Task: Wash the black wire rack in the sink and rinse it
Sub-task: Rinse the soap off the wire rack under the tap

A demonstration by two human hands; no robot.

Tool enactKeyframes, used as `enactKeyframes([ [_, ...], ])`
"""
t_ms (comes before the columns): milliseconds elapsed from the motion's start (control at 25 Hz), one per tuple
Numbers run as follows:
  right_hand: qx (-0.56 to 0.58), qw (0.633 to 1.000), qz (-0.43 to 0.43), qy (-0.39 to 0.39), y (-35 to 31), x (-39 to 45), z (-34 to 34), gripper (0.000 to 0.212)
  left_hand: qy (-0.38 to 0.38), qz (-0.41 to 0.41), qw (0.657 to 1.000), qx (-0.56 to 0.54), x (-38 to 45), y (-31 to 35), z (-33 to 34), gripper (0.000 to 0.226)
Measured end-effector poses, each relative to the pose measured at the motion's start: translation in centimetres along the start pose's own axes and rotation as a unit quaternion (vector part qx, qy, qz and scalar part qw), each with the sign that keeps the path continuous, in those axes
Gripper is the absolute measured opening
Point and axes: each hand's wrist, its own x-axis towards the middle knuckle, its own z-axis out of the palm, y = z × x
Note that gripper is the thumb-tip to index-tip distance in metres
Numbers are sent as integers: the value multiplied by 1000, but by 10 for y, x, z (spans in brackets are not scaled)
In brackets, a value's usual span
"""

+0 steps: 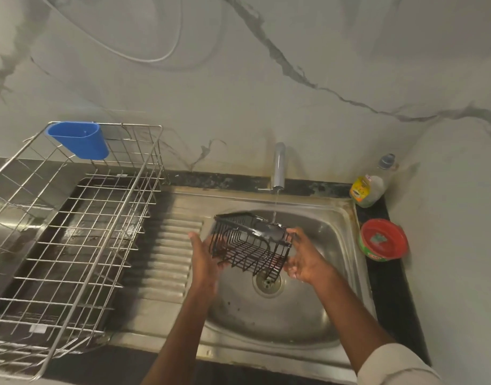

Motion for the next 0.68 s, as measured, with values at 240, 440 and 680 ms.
enactKeyframes([
  [240,-21,1000,-7,-3,-9,4,0,55,-49,25,997,59,19,-7,9,43],
  [440,-39,999,-17,27,-5,5,-38,75,-108,-49,992,48,17,-14,28,46],
  [680,-125,984,-89,88,-9,-22,-55,68,-249,-185,935,170,21,20,27,73],
])
